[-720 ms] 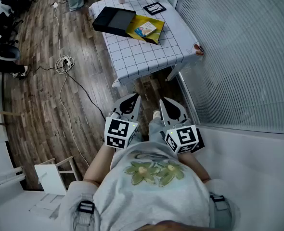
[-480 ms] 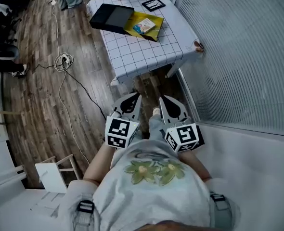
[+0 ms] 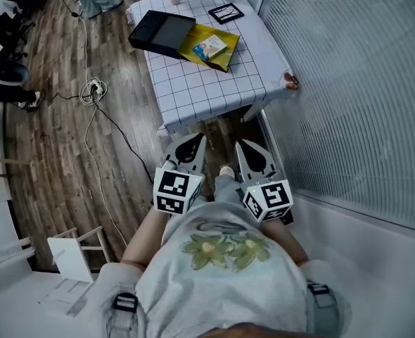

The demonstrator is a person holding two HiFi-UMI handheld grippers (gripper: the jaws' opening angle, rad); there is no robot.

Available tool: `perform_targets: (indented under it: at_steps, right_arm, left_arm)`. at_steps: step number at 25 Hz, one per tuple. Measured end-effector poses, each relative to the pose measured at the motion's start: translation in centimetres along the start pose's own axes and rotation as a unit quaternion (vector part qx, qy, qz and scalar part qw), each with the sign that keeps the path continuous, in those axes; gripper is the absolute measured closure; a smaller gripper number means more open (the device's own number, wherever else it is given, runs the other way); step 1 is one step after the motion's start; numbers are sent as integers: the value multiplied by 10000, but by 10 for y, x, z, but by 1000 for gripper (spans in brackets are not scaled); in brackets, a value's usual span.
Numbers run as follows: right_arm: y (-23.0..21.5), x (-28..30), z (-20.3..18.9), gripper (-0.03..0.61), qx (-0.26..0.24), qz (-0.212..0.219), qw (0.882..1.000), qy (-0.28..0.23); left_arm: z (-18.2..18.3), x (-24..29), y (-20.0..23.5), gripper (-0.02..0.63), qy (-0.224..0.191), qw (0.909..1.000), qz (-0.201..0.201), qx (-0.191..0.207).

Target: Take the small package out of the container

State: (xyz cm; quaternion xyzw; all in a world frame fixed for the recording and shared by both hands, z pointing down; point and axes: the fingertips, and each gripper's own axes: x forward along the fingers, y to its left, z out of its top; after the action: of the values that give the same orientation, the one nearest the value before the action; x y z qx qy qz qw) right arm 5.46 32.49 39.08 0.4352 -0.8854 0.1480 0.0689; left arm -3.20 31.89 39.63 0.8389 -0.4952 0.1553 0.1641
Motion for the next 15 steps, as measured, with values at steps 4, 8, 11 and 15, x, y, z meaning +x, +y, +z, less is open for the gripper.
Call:
perform_targets:
  at_steps: [4, 8, 11, 15]
  right_arm:
    - [-25, 13, 10, 572, -74, 161, 9998, -1]
    - [-48, 24, 17, 571, -222, 393, 9989, 79]
    - [-58, 28, 25, 571, -275, 596, 9978, 127]
    - [-74, 33, 29, 572, -349, 810, 9960, 173]
  left_arm:
    - [10, 26, 1, 611, 0, 9999, 127, 15]
    - [20, 49, -2, 611, -122, 9997, 160, -165]
    - [25, 61, -4, 611, -242, 9988, 248, -341]
    - [30, 76, -2, 611, -328, 9967, 578, -476]
